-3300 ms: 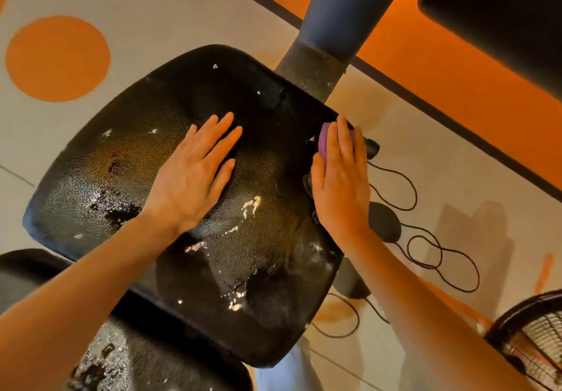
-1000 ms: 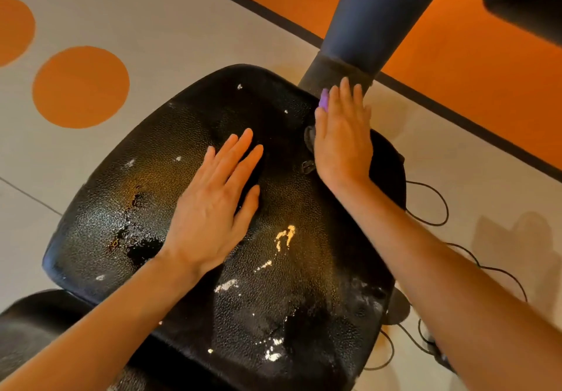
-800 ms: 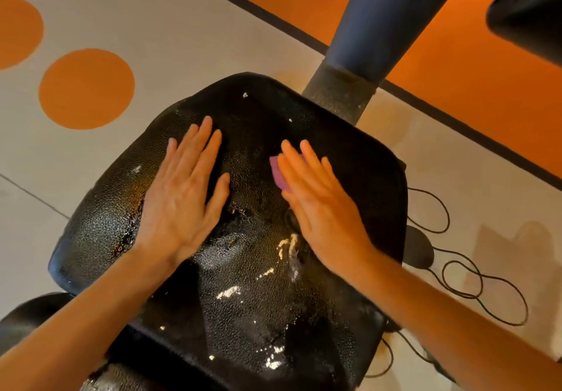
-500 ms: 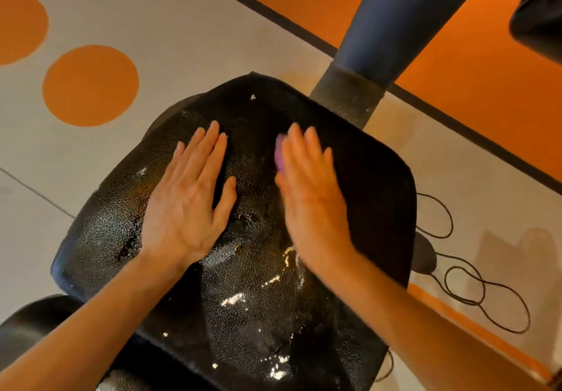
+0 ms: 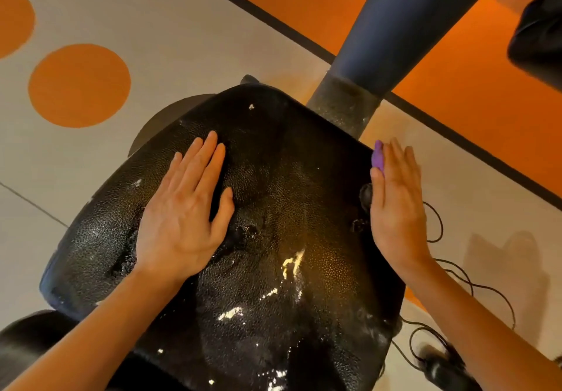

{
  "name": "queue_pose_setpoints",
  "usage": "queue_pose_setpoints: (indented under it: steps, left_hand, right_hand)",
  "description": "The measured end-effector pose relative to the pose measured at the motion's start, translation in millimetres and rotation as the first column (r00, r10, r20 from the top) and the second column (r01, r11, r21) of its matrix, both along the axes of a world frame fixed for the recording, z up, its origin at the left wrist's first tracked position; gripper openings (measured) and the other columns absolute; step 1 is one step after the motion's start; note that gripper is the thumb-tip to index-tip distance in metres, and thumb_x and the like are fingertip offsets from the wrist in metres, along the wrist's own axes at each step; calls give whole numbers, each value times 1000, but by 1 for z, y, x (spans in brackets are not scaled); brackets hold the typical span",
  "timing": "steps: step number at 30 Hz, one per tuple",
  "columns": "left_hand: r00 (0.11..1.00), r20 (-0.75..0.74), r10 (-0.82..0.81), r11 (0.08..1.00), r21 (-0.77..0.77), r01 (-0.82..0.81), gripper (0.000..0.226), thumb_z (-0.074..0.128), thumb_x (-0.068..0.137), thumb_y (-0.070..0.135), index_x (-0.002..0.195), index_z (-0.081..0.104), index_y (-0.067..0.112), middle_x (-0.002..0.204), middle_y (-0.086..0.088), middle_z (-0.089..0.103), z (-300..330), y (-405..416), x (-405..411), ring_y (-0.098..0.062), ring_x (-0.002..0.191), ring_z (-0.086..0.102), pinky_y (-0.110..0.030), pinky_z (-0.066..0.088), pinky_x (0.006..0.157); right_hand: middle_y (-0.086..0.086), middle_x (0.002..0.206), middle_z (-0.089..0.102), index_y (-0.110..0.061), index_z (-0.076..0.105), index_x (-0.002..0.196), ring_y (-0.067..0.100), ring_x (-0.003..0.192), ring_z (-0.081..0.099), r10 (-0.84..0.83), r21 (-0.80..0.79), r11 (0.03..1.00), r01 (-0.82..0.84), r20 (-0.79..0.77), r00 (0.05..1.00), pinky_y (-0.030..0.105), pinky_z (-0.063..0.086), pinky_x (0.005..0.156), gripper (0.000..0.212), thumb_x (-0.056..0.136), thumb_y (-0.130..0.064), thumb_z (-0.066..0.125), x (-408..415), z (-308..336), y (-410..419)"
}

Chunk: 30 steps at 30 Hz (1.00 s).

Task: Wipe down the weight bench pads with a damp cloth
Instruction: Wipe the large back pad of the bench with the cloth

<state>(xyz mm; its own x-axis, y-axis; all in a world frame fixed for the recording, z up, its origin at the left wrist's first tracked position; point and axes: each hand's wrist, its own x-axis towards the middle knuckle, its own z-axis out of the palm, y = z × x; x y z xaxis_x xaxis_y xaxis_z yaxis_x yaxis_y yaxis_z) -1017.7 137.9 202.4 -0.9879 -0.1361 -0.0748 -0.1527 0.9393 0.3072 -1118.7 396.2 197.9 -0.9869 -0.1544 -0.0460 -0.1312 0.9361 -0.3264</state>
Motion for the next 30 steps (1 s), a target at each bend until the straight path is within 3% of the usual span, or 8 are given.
queue_pose_setpoints:
  steps: [4, 8, 11, 15, 19, 23, 26, 30]
  left_hand:
    - [1000, 22, 3, 1000, -17, -2, 61, 27, 102, 43, 156, 18, 17, 164, 2, 13, 1, 0, 0, -12, 152, 8, -30, 4, 125]
    - [1000, 15, 9, 1000, -17, -9, 60, 27, 101, 44, 156, 19, 18, 164, 3, 14, 1, 2, 0, -11, 152, 8, -30, 4, 125]
    - [1000, 14, 19, 1000, -2, -19, 61, 27, 101, 44, 156, 20, 18, 164, 3, 14, 2, 2, -1, -11, 152, 9, -31, 5, 125]
    - [1000, 17, 21, 1000, 0, -21, 61, 27, 101, 44, 156, 19, 18, 164, 3, 14, 3, 2, -2, -12, 152, 9, -32, 6, 125]
    - [1000, 26, 14, 1000, -7, -14, 61, 27, 101, 44, 156, 18, 18, 164, 3, 13, 3, 1, -2, -11, 152, 8, -31, 5, 125]
    - [1000, 18, 8, 1000, -7, -7, 61, 29, 101, 43, 156, 19, 18, 164, 3, 13, 1, 1, -1, -10, 152, 7, -30, 3, 125]
    - [1000, 10, 7, 1000, 1, -7, 61, 28, 101, 44, 156, 19, 18, 164, 3, 13, 2, 1, -2, -10, 152, 8, -32, 6, 125]
    - [999, -19, 27, 1000, 17, -26, 60, 33, 100, 40, 155, 24, 15, 163, 1, 18, 2, 2, -1, -13, 152, 13, -35, 11, 125]
  right_hand:
    - [13, 118, 61, -6, 56, 120, 28, 114, 54, 40, 8, 999, -40, -98, 994, 37, 46, 97, 28, 99, -14, 40, -34, -6, -59]
    - [8, 114, 62, -10, 57, 118, 24, 106, 56, 116, 12, 993, -116, -70, 991, 33, 43, 87, 32, 103, -25, 34, -70, -10, -119]
    - [5, 114, 61, -13, 53, 123, 19, 103, 56, 252, 135, 961, -240, -86, 964, 29, 43, 86, 37, 103, -30, 27, -55, -9, -61]
    - [8, 104, 62, -10, 56, 118, 21, 95, 57, 99, 124, 988, -95, -32, 995, 30, 44, 83, 37, 103, -27, 27, -29, 3, 8]
    - [6, 98, 62, -10, 61, 106, 23, 95, 59, 104, 53, 993, -105, 6, 995, 31, 42, 76, 25, 100, -16, 37, -67, -6, -71]
    - [6, 101, 64, -10, 60, 107, 21, 96, 61, 210, -21, 977, -211, -56, 976, 29, 45, 76, 29, 102, -24, 35, -86, -12, -141]
    - [6, 107, 62, -12, 57, 118, 18, 97, 58, 273, 55, 961, -269, -75, 959, 23, 40, 76, 32, 103, -25, 32, -62, -6, -72]
    - [13, 106, 63, -5, 57, 118, 24, 97, 57, 114, 71, 991, -113, -14, 993, 27, 40, 82, 37, 103, -22, 27, -36, 9, 0]
